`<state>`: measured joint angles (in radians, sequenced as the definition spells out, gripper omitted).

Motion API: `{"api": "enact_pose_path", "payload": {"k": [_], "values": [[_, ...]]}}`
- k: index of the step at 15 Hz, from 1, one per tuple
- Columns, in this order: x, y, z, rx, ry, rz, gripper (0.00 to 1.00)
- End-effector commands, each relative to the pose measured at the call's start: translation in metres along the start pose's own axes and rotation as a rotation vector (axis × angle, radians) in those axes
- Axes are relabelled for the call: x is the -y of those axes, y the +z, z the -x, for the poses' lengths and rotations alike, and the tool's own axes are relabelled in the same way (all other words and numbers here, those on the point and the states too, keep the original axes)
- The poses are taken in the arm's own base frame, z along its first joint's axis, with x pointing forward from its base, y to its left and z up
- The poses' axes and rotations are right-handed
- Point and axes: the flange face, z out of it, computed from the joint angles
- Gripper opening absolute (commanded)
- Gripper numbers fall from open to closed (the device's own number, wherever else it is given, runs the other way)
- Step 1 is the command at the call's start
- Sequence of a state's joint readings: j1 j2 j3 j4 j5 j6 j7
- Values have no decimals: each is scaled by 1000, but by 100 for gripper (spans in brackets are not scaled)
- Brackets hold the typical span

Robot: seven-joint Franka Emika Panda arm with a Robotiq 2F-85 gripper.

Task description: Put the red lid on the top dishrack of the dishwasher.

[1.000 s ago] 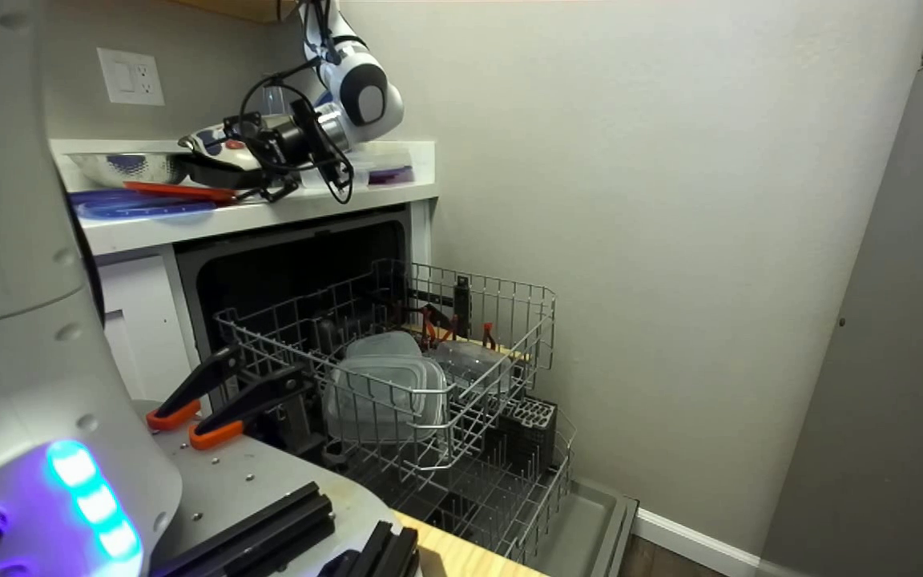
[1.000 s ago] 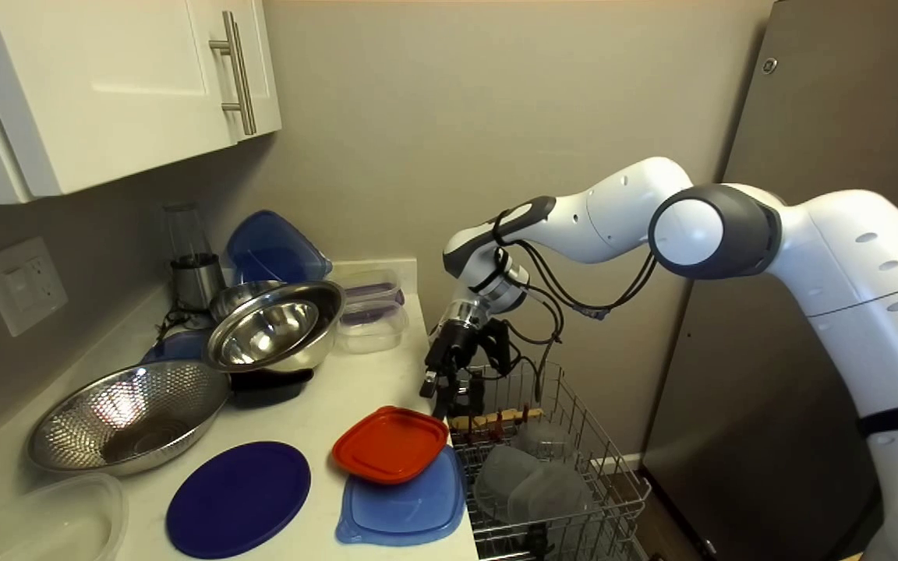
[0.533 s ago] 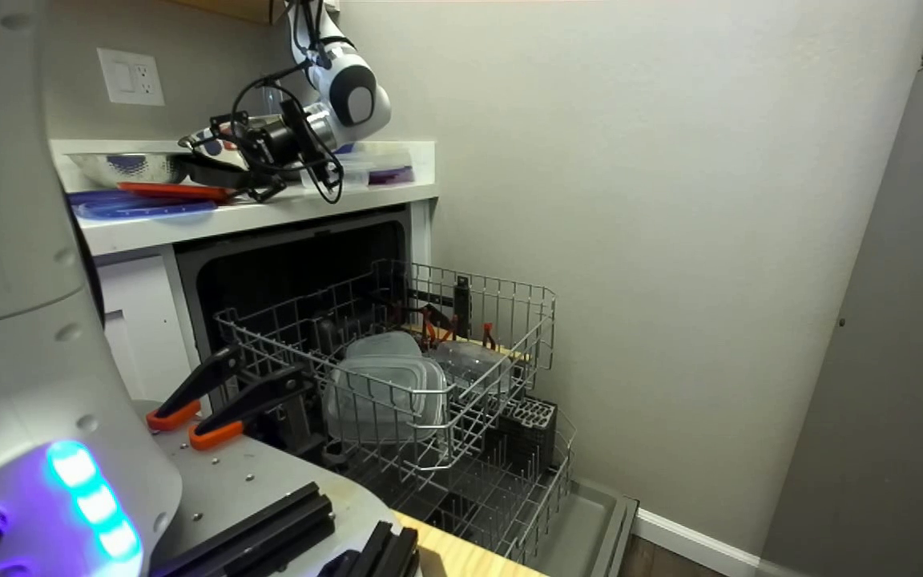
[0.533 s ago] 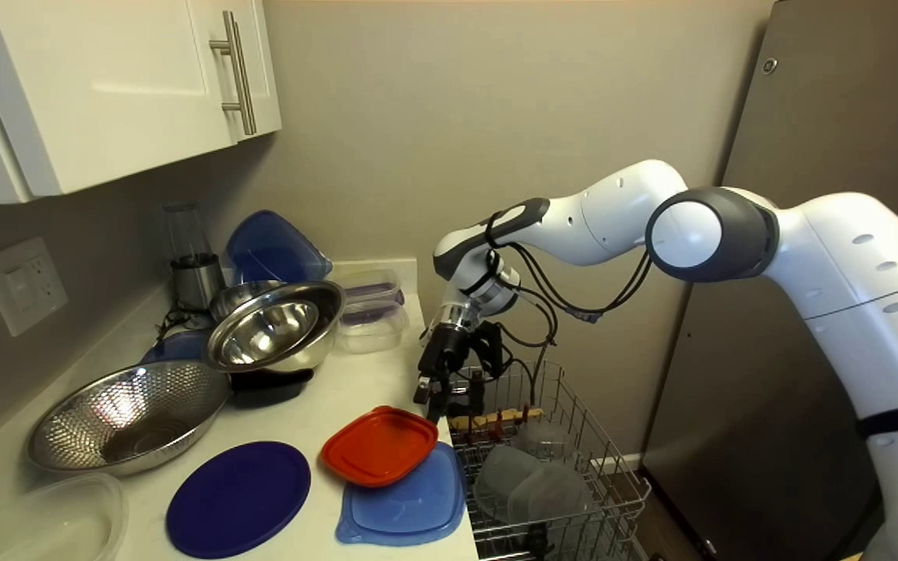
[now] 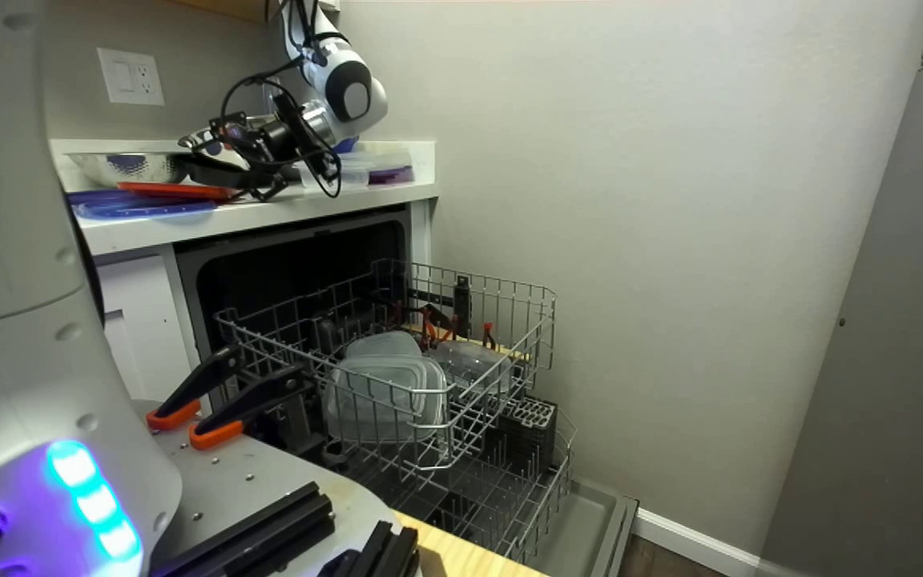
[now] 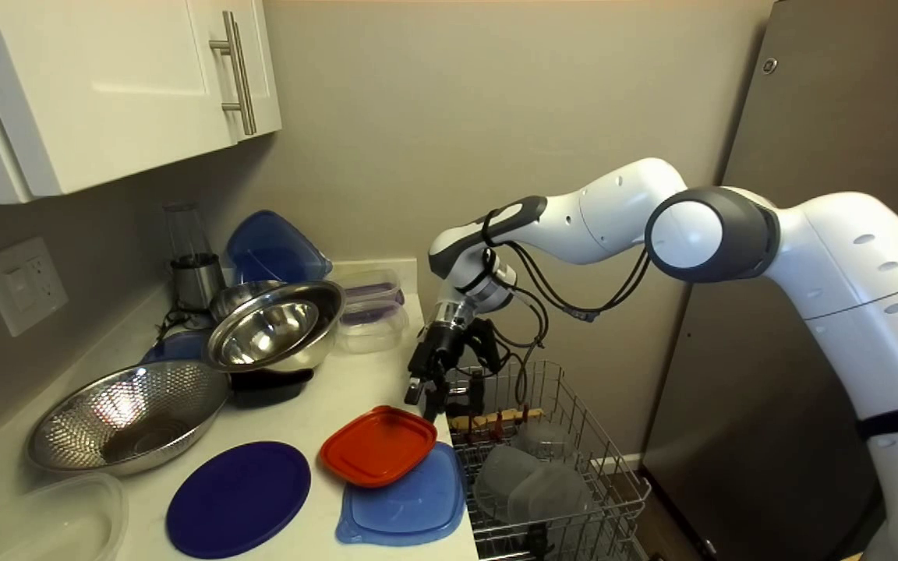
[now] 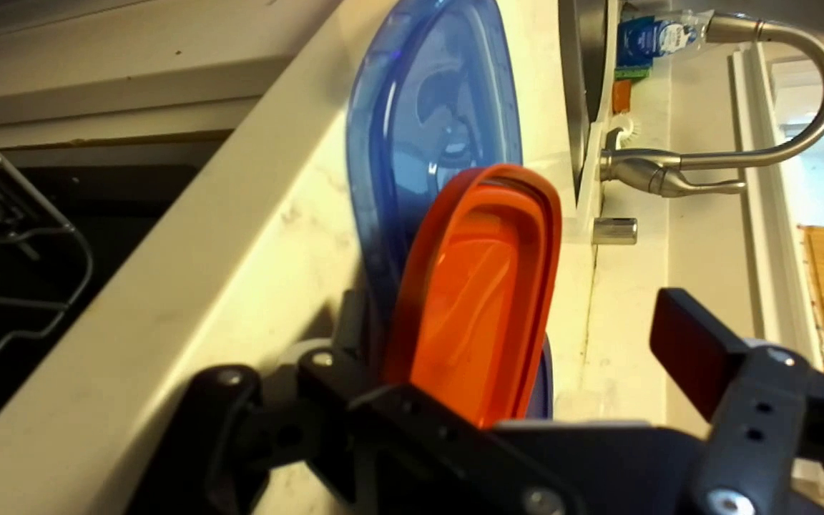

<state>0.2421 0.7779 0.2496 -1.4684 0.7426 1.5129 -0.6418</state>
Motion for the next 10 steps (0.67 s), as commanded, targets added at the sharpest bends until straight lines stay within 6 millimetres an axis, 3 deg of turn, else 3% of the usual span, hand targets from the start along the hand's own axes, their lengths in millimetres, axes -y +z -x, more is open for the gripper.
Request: {"api": "enact_pose_path", "payload": {"k": [1,10], "values": [[5,-6,-2,-53,50,64,100],[5,-8,-6,-61,83,81,100]]}}
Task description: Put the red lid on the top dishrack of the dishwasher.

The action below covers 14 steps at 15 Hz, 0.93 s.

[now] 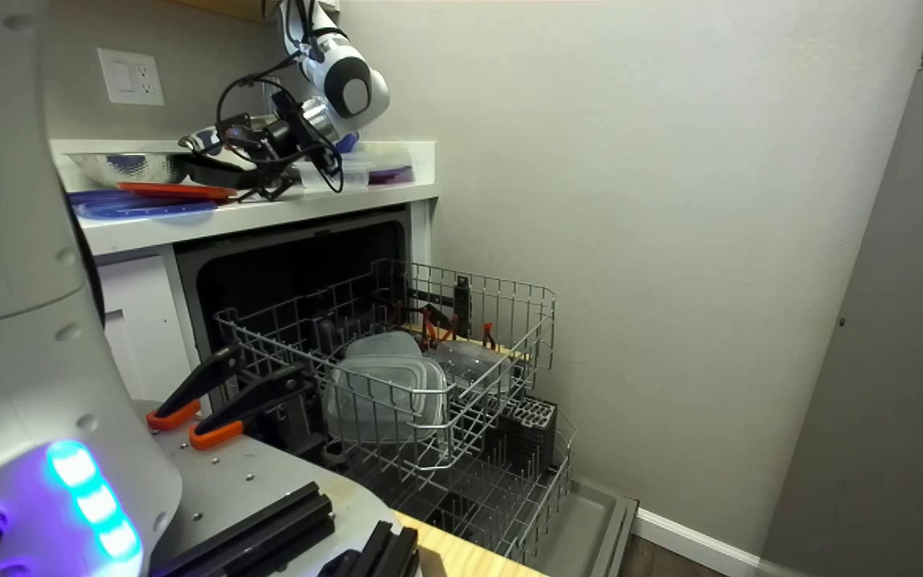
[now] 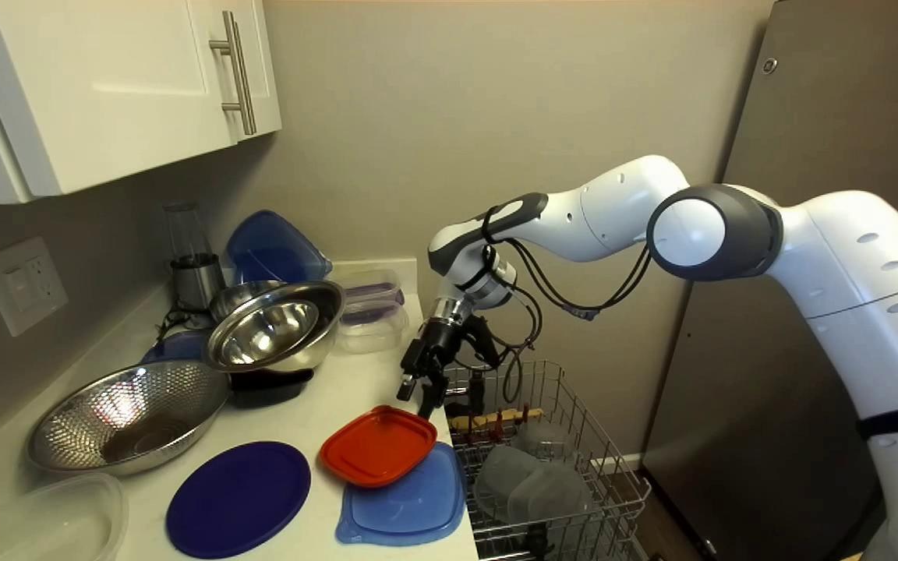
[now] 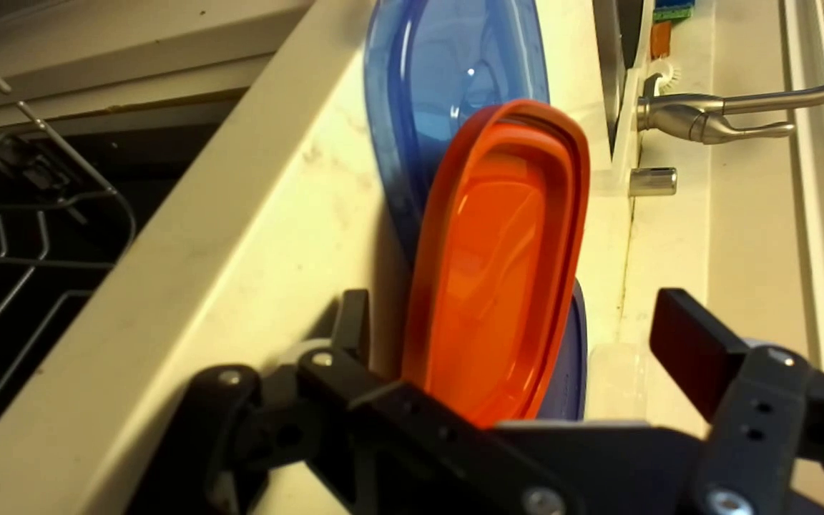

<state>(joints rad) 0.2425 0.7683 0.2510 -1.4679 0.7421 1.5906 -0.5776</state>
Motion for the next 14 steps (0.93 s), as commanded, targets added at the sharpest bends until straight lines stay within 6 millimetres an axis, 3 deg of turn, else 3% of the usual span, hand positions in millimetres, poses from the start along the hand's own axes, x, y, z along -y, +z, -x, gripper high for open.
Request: {"api": "enact_pose_path", "payload": {"k": [1,6,7,8,14], "values": [[5,2,1,9,22,31,100],[8,8,-1,29,16,28,100],[8,11,-2,40,7,31,75],[8,12,-2,46,3,32,74],[8,17,-2,58,-1,44,34]]}}
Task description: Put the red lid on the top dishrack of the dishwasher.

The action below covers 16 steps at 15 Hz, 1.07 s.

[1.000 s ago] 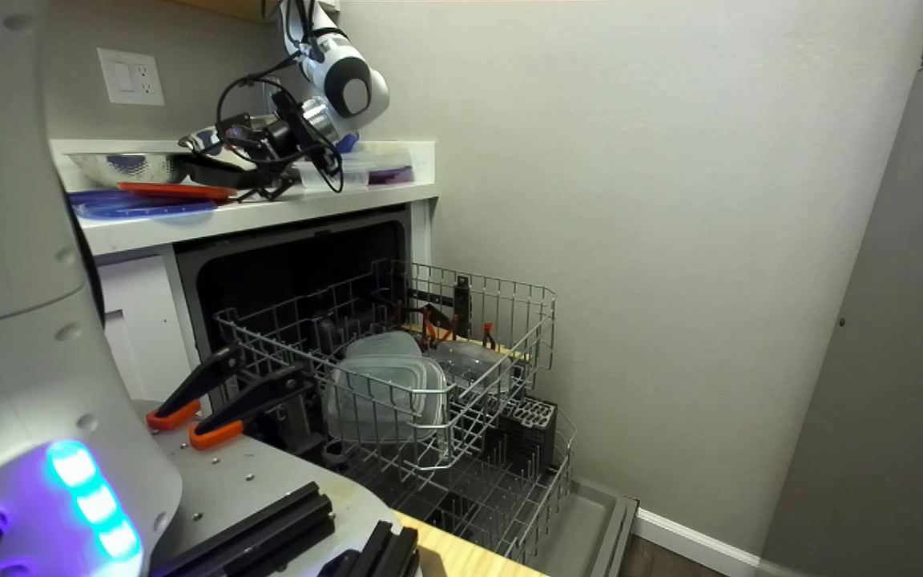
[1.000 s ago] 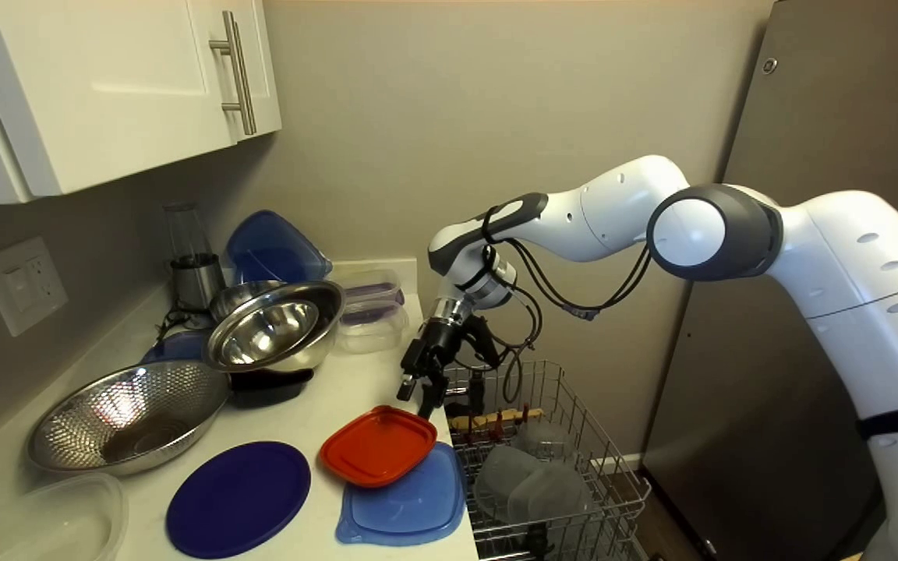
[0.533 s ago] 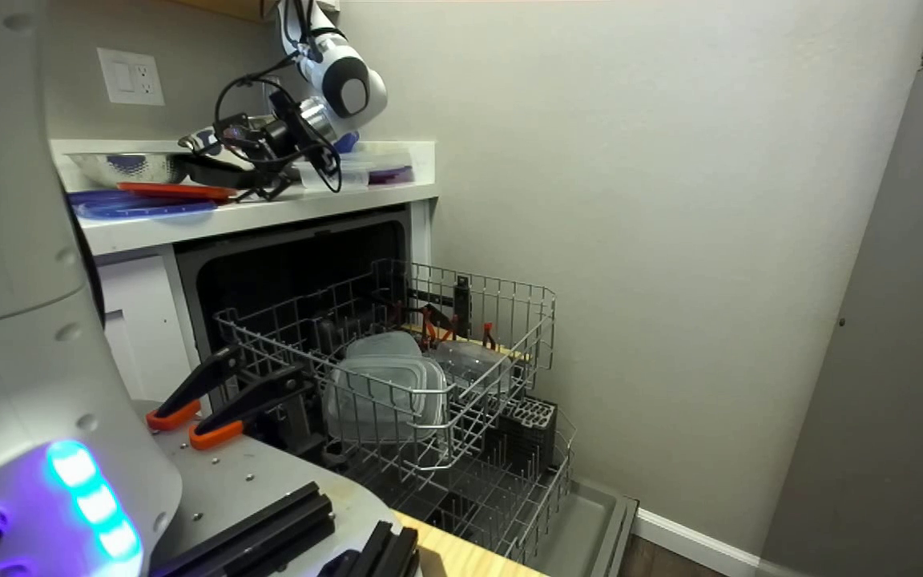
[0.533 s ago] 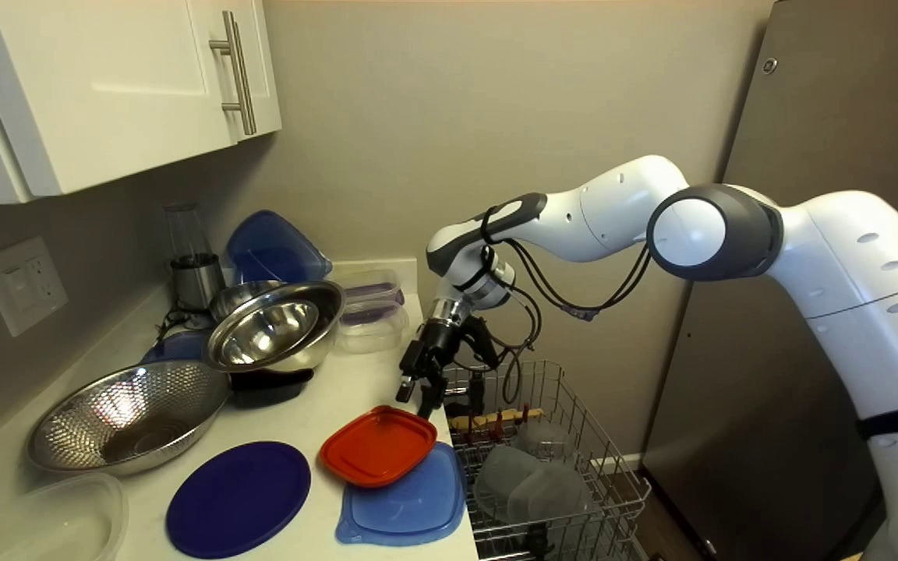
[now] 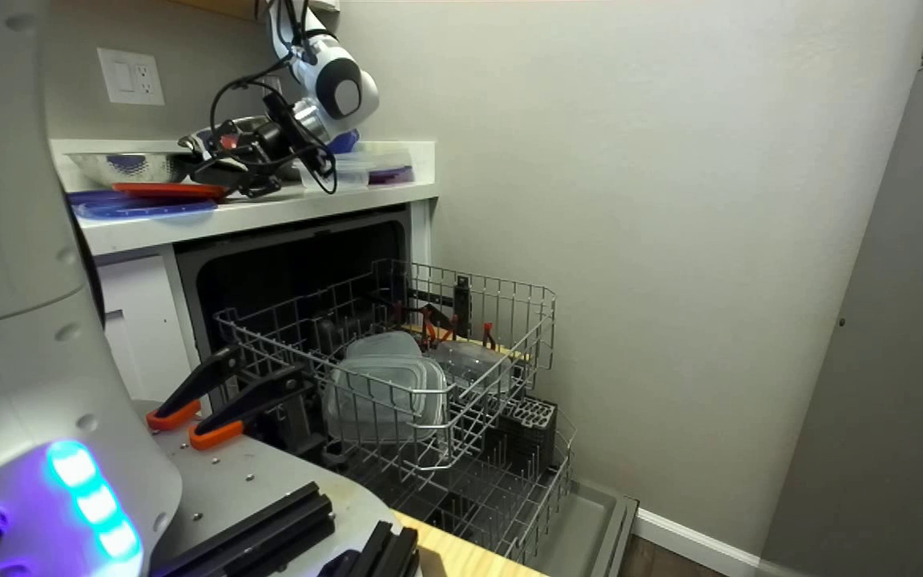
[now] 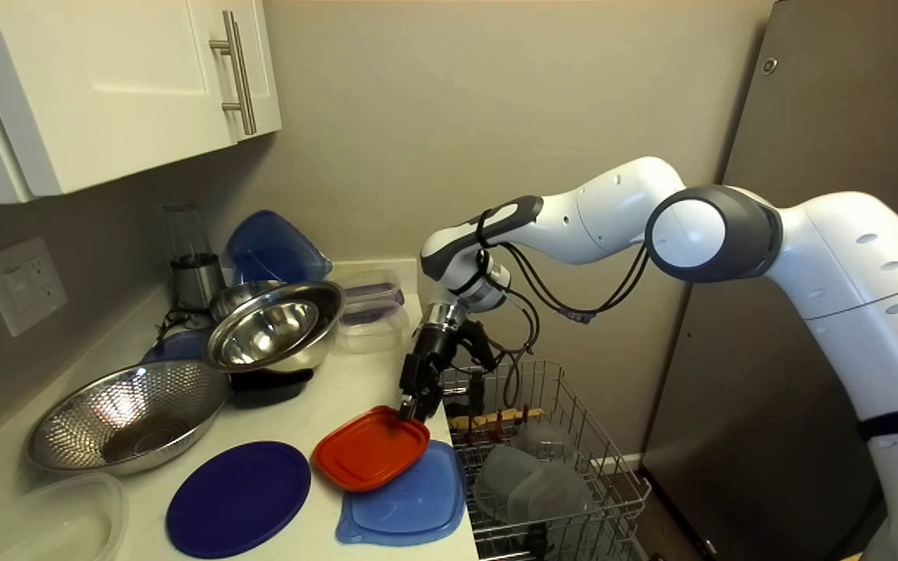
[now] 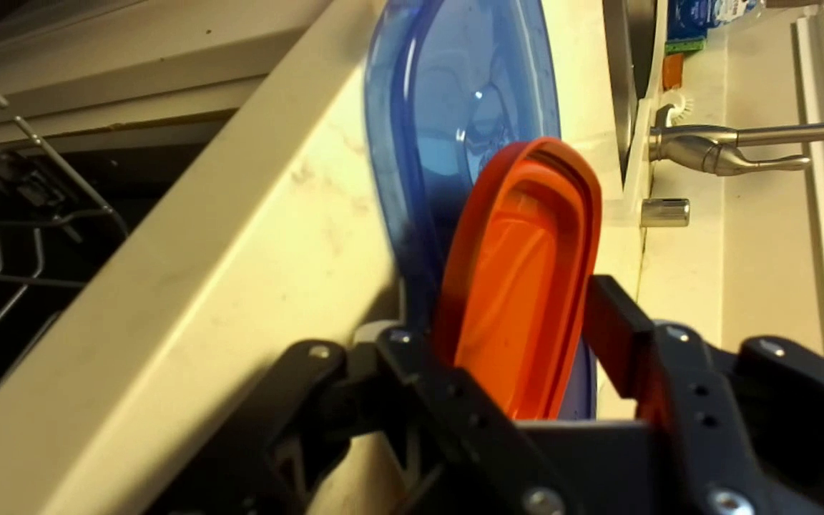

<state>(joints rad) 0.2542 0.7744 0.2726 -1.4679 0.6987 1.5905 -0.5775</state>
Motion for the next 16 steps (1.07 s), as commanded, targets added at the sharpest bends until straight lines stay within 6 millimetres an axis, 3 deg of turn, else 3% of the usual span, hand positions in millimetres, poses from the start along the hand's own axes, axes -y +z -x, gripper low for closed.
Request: {"api": "enact_pose_path", "payload": {"k": [1,4,6,12,16], "values": [[3,0,1,10,19,18,28],[3,-1,1,8,19,19,9],[3,-2,2,7,19,20,2],[3,-8,4,4,20,25,4],[11,-35,19,-37,-6,19,4]]}}
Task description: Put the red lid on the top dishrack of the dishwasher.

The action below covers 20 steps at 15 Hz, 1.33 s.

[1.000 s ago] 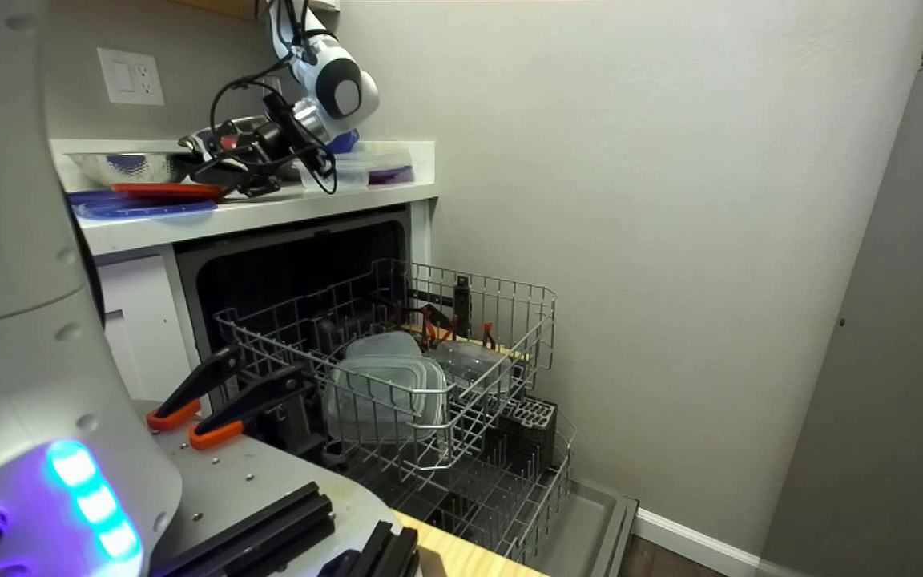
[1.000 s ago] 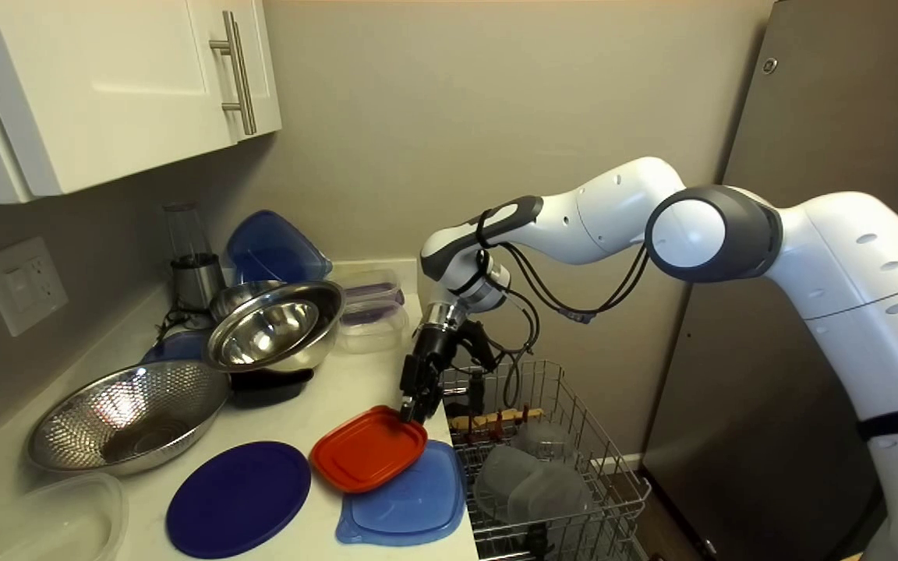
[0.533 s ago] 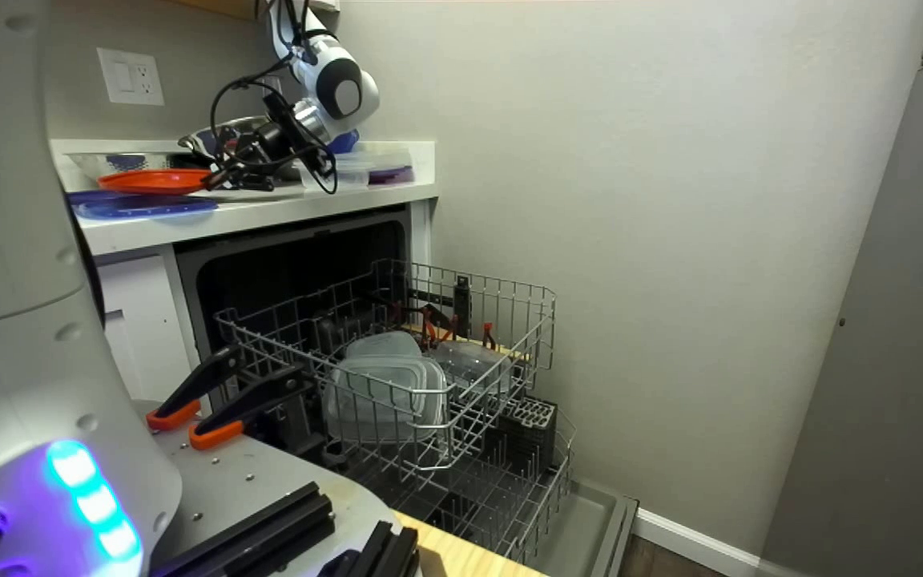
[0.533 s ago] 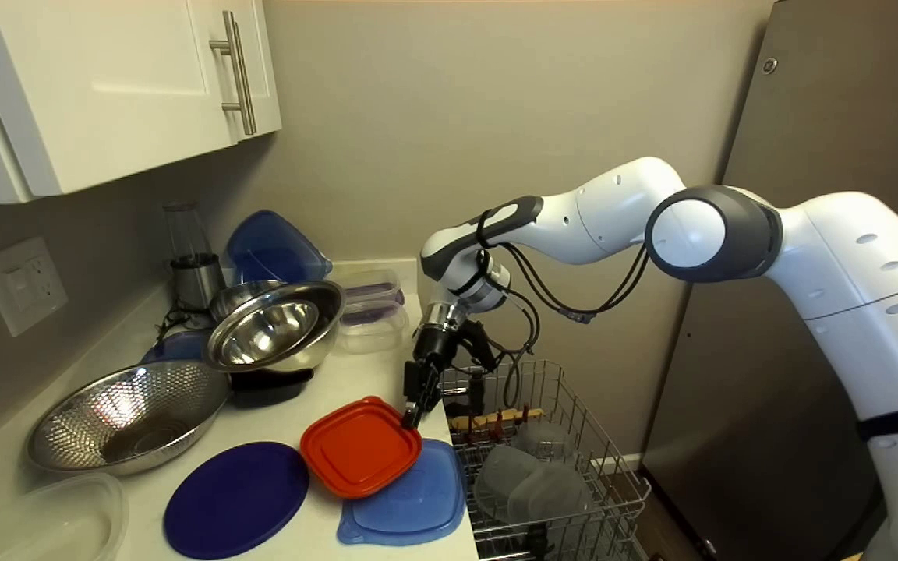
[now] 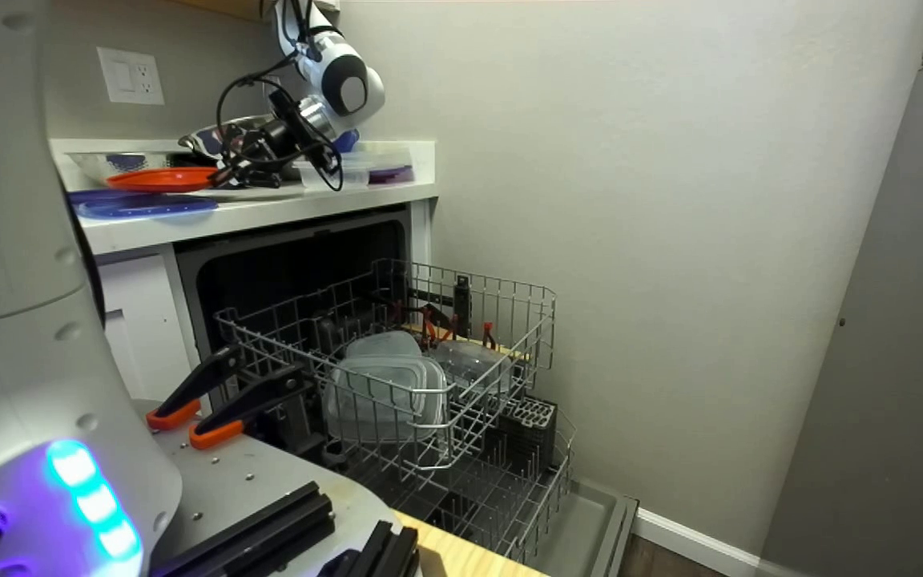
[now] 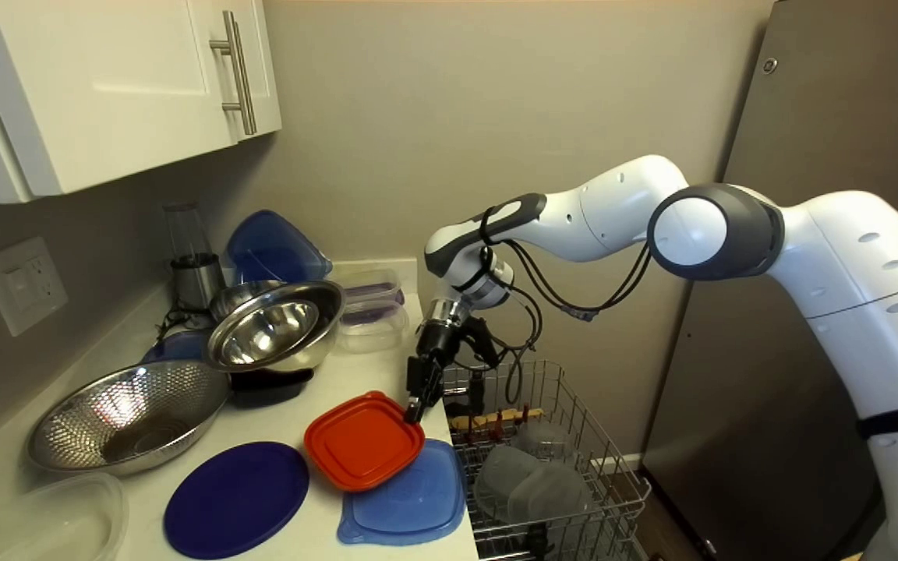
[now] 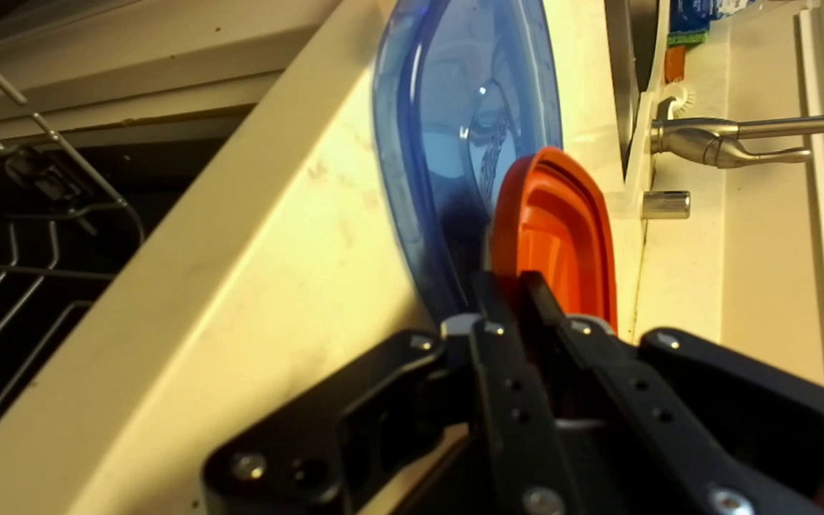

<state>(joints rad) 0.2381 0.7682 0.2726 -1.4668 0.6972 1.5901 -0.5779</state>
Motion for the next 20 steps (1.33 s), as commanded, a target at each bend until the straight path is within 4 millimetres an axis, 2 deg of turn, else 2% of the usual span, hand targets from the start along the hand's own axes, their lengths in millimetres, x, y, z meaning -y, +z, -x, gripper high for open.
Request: {"api": "enact_pose_path", "payload": {"k": [1,4,7,11,15,20], "values": [[17,-37,24,-42,-15,21,4],[27,-73,42,-104,-12,55,3],[35,-110,70,-185,6,87,3],[33,-138,109,-290,57,118,3],[29,-148,158,-413,127,135,3],[29,-141,215,-558,255,167,3]]}}
